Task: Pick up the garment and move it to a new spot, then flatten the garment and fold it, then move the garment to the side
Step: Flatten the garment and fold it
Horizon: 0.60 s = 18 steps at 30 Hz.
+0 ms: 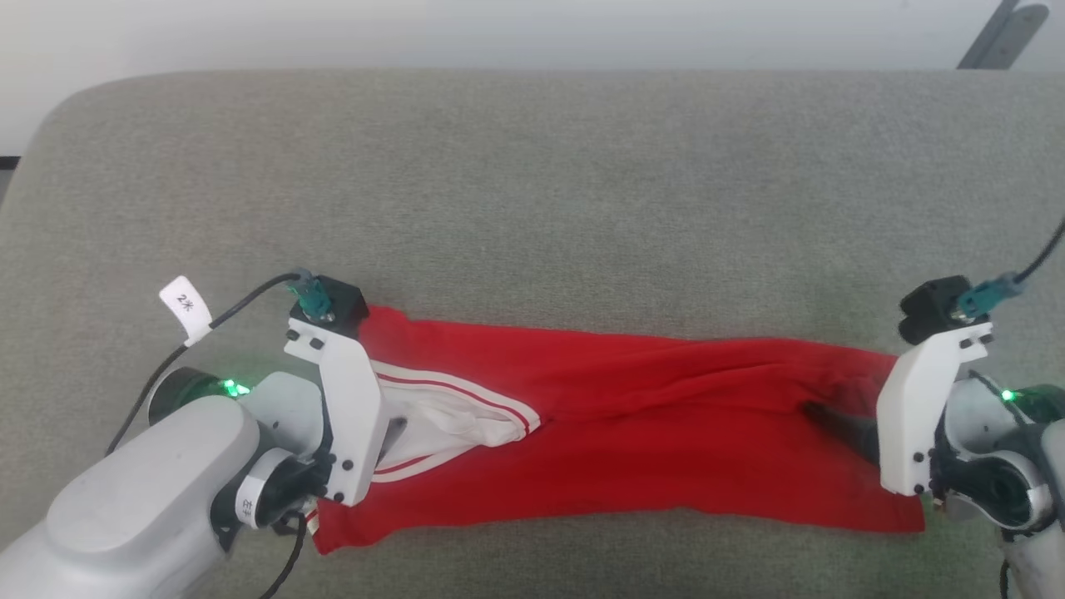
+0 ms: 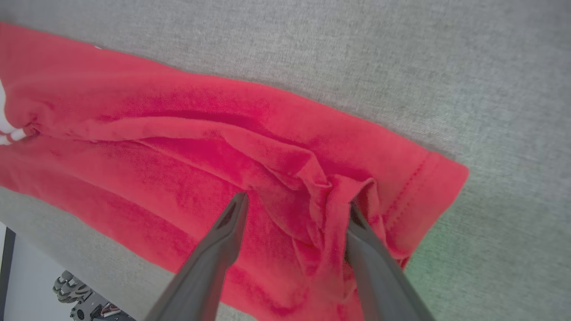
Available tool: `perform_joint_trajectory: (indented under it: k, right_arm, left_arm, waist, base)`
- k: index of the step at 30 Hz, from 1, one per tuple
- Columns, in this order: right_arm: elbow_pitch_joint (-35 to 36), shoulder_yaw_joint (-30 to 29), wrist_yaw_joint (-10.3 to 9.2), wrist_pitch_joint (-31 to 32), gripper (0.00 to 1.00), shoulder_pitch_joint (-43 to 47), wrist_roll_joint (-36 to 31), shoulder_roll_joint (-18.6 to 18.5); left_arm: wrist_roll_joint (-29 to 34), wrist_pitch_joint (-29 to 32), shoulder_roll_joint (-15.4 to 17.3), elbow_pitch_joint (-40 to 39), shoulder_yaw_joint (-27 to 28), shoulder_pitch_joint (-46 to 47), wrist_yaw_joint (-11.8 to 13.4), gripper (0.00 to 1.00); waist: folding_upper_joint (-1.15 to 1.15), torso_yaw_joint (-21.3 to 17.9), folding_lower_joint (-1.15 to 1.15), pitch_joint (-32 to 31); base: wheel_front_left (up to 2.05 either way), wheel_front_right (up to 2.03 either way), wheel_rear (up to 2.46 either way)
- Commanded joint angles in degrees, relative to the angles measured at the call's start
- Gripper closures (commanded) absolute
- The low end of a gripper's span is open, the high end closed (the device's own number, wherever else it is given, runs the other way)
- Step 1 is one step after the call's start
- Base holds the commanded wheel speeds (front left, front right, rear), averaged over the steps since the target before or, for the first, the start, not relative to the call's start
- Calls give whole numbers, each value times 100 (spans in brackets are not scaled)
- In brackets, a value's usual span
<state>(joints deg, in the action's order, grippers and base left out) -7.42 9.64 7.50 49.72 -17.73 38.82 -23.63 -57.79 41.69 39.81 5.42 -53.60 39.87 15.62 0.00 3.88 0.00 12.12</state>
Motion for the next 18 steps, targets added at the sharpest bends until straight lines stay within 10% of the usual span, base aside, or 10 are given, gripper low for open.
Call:
perform_joint_trajectory:
  k: [1,18]
  right_arm:
    - [41,-30,-3,-41,0,88,20,12]
    - [142,-1117,-3,-9,0,510,-180,90]
  left_arm:
    - [5,-133,-8,11,65,-119,-8,0]
    - [720,-3523,247,-288,1030,-1116,361,0]
  waist:
    - [0,37,0,-34]
    - [0,313,0,-87]
  base:
    - [0,0,0]
    - [0,0,0]
